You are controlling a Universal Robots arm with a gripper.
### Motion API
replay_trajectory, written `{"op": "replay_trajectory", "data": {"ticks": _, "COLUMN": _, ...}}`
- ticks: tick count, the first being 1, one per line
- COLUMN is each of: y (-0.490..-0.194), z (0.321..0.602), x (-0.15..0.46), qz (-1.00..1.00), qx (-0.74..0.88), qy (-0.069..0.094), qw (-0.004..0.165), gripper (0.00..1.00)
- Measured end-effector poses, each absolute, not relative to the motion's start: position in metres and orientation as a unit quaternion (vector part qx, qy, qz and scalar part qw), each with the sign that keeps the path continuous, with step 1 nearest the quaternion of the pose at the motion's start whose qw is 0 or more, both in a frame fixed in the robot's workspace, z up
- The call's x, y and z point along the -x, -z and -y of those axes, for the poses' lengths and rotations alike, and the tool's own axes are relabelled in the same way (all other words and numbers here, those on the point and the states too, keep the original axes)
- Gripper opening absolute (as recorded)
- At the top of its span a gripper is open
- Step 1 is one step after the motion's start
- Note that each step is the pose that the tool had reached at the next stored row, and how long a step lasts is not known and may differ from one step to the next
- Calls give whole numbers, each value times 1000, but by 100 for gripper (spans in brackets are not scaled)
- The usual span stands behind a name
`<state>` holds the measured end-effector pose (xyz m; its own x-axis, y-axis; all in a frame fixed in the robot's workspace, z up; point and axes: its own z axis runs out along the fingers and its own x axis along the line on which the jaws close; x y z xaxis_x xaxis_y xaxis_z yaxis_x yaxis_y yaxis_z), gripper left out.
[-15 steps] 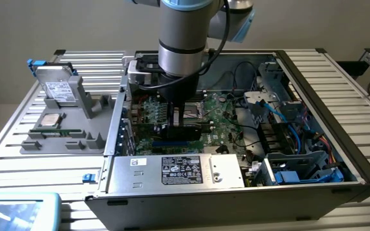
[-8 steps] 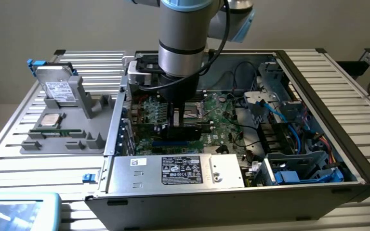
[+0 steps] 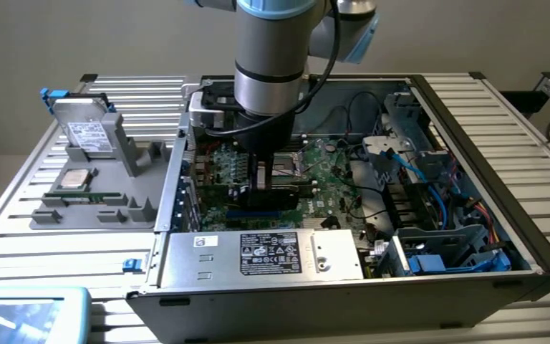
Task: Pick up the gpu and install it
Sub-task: 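Insert the gpu into the slot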
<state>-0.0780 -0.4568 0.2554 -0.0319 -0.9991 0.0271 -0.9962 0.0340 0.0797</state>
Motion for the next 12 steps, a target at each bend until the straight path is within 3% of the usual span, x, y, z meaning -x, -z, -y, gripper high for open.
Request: {"op": "replay_trajectory", "data": {"ticks": 12, "y": -255, "z": 456, "x": 78, "qz": 718, "qx": -695, "qy": 19, "qw": 37, "gripper": 28}}
